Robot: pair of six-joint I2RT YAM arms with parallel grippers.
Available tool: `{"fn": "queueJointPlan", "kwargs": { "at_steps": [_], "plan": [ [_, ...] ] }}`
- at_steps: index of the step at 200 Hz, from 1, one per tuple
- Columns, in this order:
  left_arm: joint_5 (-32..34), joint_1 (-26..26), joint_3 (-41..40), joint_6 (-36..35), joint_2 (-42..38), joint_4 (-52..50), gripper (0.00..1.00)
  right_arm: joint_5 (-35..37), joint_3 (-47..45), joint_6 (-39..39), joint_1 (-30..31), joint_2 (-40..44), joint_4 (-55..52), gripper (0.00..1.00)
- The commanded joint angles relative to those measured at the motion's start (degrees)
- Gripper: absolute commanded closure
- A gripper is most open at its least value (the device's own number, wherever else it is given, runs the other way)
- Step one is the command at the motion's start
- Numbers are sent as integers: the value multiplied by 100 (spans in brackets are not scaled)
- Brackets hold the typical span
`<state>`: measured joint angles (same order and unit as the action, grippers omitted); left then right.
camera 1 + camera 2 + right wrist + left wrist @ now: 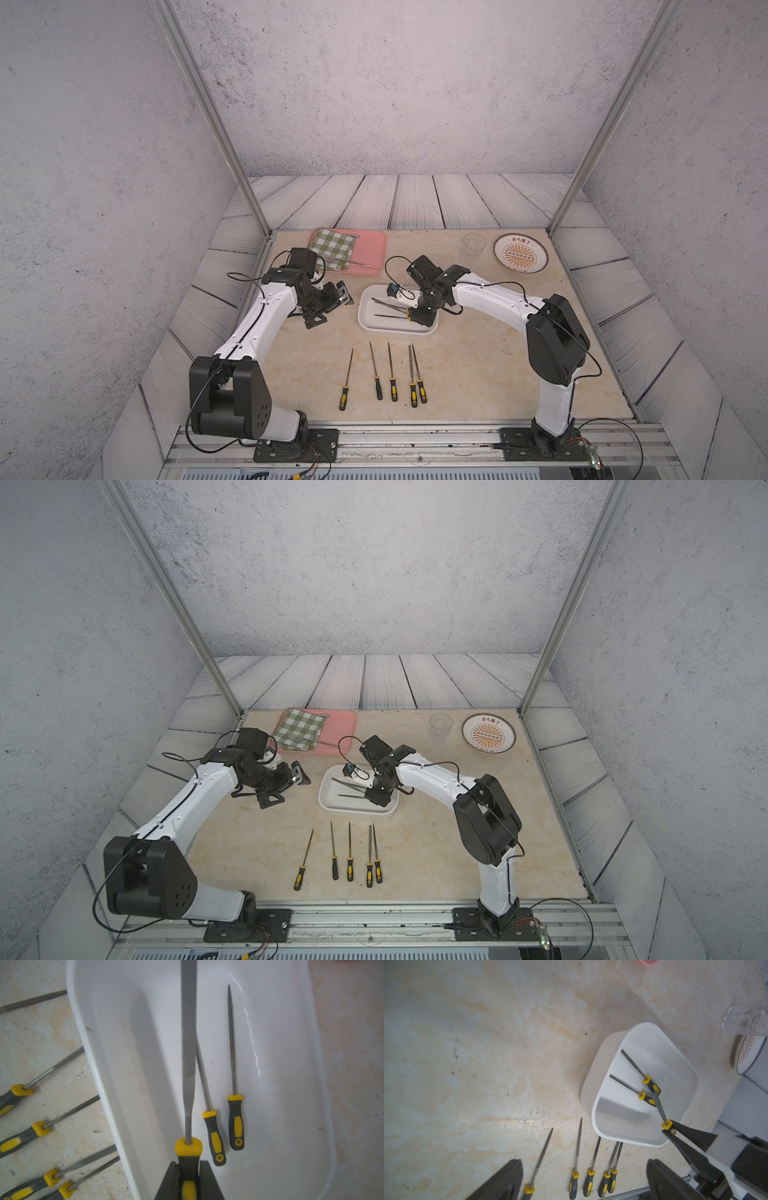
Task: Put the file tool into the storage box
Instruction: Place the file tool in the storage box.
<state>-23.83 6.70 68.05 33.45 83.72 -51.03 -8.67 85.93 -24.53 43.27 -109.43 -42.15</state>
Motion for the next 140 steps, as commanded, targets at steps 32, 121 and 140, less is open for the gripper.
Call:
{"fn": "queueJointPlan", "kwargs": {
  "at_steps": [32, 121, 140],
  "plan": [
    [-96, -36, 639, -43, 458, -115, 2, -307, -209, -183, 151, -135, -100, 84],
    [36, -37, 577, -176, 278, -300, 2, 148, 37, 34, 306, -663, -100, 78],
    [27, -35, 508, -186, 219, -294, 2, 243, 133, 97, 306, -754, -107, 77]
  ]
}}
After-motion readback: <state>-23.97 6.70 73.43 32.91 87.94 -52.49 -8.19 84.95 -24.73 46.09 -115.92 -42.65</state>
